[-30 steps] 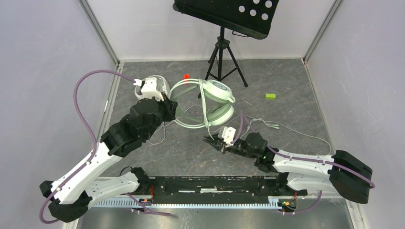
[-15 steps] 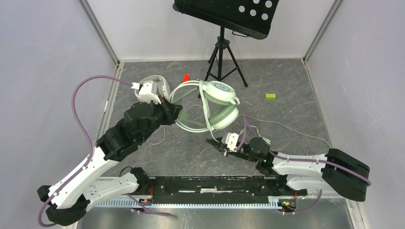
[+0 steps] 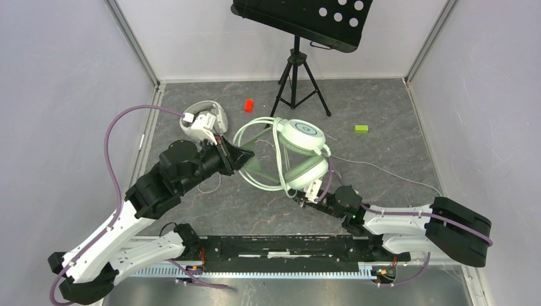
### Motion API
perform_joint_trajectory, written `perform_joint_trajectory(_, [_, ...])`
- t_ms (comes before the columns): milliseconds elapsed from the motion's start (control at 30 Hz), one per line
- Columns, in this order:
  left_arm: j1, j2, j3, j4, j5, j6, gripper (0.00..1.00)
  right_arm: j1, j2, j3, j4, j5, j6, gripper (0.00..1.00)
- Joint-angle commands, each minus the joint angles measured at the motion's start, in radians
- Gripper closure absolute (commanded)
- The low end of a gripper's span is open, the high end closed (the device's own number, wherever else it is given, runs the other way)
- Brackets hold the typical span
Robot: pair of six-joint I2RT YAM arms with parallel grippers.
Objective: Wrap the headphones
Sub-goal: Wrap the headphones cable around the headphones.
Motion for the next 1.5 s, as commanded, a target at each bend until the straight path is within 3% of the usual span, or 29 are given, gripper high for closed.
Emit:
perform_joint_trajectory(0, [0.003, -0.042, 0.054, 0.101, 0.162, -0.083, 0.95, 0.000, -0.013, -0.013, 0.059, 0.048, -0.032, 0.86])
perform_joint_trajectory(133, [0.003, -0.052, 0.053, 0.088, 0.228, -0.074, 0.95, -0.002, -0.024, -0.031, 0.077, 0.059, -0.052, 0.85])
perform_joint_trajectory(300, [0.003, -0.035, 0.073, 0.046, 0.335, -0.036, 0.95, -0.019, -0.041, -0.033, 0.072, 0.056, -0.068, 0.91])
perform_joint_trajectory(700, [0.003, 0.012, 0.132, -0.103, 0.514, 0.165, 0.95, -0.148, -0.104, -0.016, 0.043, 0.022, -0.039, 0.93])
perform_joint_trajectory(967, [0.003, 0.073, 0.159, -0.171, 0.628, 0.289, 0.94, -0.211, -0.142, -0.021, 0.043, 0.028, -0.018, 0.87])
perform_joint_trajectory(1267, [0.003, 0.099, 0.153, -0.198, 0.707, 0.394, 0.94, -0.242, -0.171, -0.023, 0.027, 0.003, -0.025, 0.82])
perform_joint_trajectory(1467, [0.003, 0.123, 0.170, -0.272, 0.642, 0.556, 0.95, -0.270, -0.217, -0.006, -0.033, 0.002, -0.020, 0.85])
